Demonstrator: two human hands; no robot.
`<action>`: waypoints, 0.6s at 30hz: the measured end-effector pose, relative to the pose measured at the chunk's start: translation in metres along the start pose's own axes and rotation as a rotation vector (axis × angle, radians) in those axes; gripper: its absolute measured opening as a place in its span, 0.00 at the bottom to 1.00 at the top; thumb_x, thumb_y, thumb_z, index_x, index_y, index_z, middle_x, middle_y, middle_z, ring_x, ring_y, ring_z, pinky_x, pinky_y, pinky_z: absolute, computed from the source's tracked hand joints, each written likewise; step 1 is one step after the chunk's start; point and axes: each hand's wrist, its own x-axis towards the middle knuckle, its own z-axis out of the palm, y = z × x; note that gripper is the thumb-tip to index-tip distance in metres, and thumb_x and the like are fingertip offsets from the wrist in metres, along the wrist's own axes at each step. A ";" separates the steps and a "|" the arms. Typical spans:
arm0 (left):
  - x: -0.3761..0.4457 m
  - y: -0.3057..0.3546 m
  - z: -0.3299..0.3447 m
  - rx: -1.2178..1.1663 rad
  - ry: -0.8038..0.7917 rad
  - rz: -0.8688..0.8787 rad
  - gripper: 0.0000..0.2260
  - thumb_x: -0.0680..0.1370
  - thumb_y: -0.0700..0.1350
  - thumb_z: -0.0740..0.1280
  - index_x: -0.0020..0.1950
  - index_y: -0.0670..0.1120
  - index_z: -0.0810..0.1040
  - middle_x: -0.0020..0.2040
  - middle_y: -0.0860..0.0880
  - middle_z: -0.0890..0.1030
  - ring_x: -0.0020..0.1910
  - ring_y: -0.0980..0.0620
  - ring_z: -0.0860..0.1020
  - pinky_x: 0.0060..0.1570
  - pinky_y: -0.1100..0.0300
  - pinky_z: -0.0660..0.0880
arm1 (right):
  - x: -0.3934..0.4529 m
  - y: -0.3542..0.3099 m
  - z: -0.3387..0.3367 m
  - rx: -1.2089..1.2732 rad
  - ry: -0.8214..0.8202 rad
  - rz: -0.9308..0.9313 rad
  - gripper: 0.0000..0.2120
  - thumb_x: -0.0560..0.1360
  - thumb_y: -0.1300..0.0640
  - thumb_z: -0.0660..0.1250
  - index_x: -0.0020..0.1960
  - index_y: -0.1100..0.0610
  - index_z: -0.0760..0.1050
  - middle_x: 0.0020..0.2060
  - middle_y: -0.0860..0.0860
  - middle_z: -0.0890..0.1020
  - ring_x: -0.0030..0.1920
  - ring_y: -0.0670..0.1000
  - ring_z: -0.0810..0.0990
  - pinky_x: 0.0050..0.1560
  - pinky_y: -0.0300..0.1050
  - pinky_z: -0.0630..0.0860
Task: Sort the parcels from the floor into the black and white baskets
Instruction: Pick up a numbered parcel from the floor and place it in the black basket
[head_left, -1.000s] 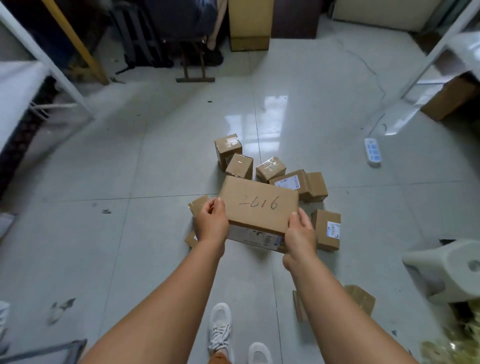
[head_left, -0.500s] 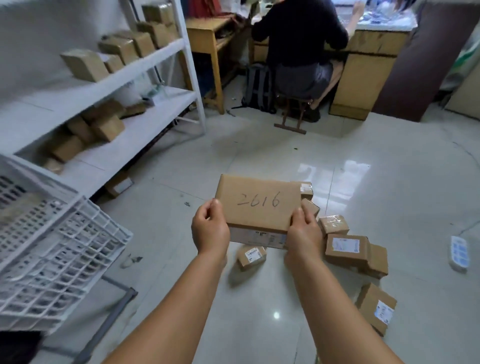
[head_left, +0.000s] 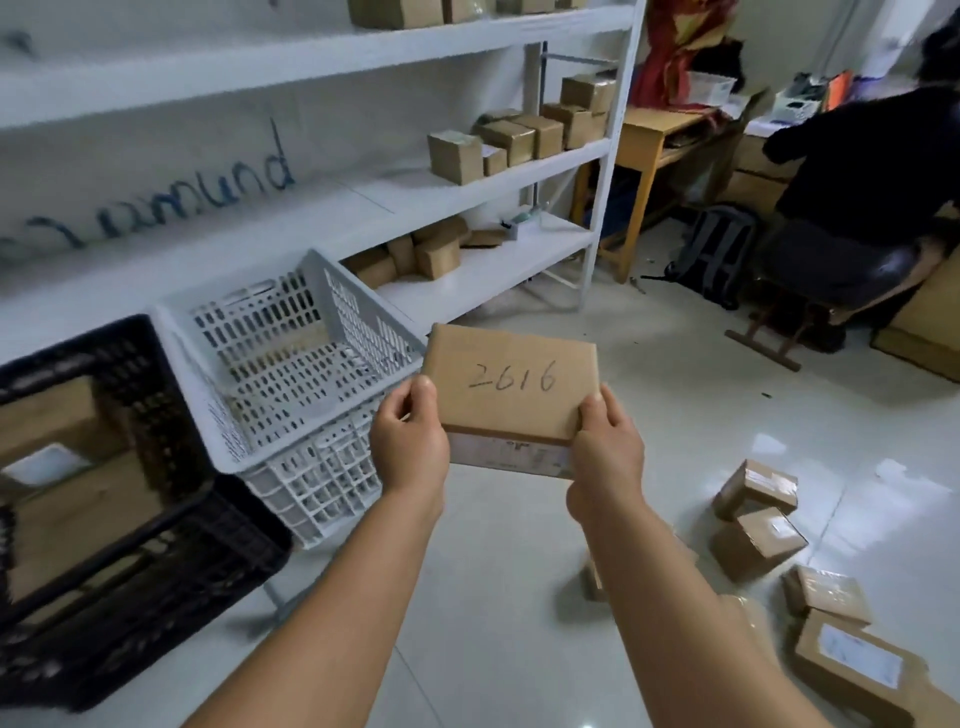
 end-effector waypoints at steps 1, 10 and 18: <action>0.007 0.003 -0.015 -0.013 0.020 0.005 0.09 0.80 0.51 0.61 0.46 0.51 0.78 0.39 0.54 0.76 0.36 0.57 0.73 0.32 0.62 0.68 | -0.009 0.001 0.014 -0.012 -0.024 -0.001 0.11 0.81 0.55 0.58 0.47 0.43 0.77 0.45 0.47 0.79 0.47 0.50 0.76 0.50 0.50 0.78; 0.064 0.029 -0.146 -0.137 0.148 0.007 0.12 0.80 0.52 0.61 0.58 0.48 0.78 0.48 0.53 0.80 0.42 0.60 0.75 0.36 0.65 0.70 | -0.096 0.012 0.138 -0.060 -0.194 -0.015 0.14 0.80 0.51 0.56 0.47 0.37 0.79 0.58 0.54 0.78 0.54 0.56 0.80 0.50 0.59 0.81; 0.110 0.034 -0.268 -0.177 0.276 -0.007 0.09 0.80 0.52 0.61 0.56 0.51 0.77 0.46 0.56 0.78 0.42 0.62 0.74 0.39 0.65 0.69 | -0.170 0.041 0.241 -0.120 -0.346 -0.022 0.17 0.81 0.53 0.56 0.42 0.37 0.78 0.50 0.51 0.81 0.52 0.55 0.80 0.51 0.61 0.80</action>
